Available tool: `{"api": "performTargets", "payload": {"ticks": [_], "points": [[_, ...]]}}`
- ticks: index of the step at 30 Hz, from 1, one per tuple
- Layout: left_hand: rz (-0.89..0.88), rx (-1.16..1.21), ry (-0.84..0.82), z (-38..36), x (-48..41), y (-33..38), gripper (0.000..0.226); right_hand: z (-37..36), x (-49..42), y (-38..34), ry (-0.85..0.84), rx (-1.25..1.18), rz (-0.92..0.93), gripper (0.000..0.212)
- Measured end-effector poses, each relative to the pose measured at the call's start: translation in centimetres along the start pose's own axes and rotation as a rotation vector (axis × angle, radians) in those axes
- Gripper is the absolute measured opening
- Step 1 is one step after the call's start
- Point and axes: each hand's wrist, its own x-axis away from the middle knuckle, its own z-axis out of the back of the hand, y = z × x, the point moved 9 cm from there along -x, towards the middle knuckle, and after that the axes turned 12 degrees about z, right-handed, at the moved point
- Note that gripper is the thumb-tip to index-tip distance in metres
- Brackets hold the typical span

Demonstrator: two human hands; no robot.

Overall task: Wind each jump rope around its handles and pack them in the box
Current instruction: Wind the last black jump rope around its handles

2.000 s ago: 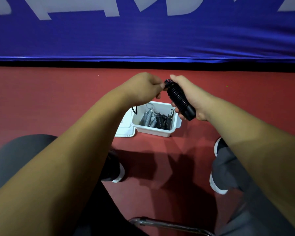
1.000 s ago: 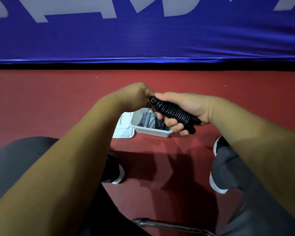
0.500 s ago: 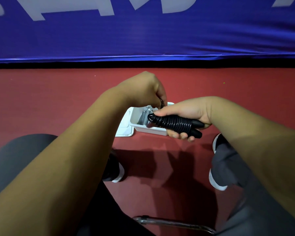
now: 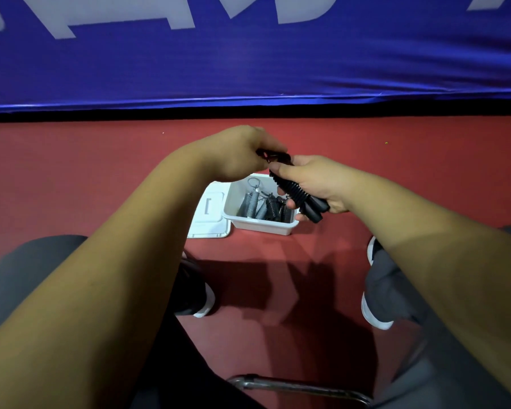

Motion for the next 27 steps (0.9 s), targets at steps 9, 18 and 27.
{"api": "performTargets", "payload": {"ticks": [9, 18, 27], "points": [[-0.001, 0.380, -0.007, 0.6, 0.7, -0.7, 0.031, 0.2, 0.0, -0.6, 0.088, -0.090, -0.005, 0.066], [0.508, 1.507, 0.025, -3.2, 0.2, -6.2, 0.028, 0.7, -0.7, -1.6, 0.171, 0.006, 0.134, 0.034], [0.657, 1.714, 0.039, -6.2, 0.1, -6.7, 0.012, 1.1, -0.8, -2.7, 0.256, 0.341, 0.349, 0.017]]}}
